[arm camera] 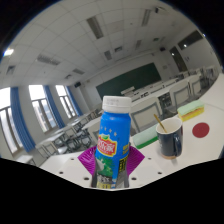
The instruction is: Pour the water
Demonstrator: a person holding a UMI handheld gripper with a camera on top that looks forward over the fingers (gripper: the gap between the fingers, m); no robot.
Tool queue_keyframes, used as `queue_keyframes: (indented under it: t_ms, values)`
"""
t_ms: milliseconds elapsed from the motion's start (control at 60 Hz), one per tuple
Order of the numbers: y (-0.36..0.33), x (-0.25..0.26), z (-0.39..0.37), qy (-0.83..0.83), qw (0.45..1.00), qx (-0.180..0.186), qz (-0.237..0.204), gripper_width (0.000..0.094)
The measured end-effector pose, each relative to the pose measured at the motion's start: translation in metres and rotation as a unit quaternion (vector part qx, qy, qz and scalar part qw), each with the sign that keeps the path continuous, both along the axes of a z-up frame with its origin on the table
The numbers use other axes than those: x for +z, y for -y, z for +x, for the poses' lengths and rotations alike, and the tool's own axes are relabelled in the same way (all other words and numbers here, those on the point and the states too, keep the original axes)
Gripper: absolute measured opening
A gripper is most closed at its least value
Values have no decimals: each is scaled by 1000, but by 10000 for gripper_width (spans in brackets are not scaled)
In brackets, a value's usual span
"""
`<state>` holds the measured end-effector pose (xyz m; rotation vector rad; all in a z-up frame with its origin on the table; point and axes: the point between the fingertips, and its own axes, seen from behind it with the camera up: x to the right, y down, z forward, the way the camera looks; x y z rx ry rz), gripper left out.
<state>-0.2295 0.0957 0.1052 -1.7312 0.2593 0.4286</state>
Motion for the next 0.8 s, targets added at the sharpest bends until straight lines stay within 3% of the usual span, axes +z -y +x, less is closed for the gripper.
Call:
queue_keyframes:
  t_ms: [117,317,583,733,800]
  values:
    - [-9,34,11,-224,975,-1,6,359]
    - [-20,52,10,-511,858,34,-31,372]
    - [-14,78,19,-691,719,37,-59,385]
    - [-3,84,26,-709,701,30,-64,387]
    - [10,90,27,-708,702,42,-63,384]
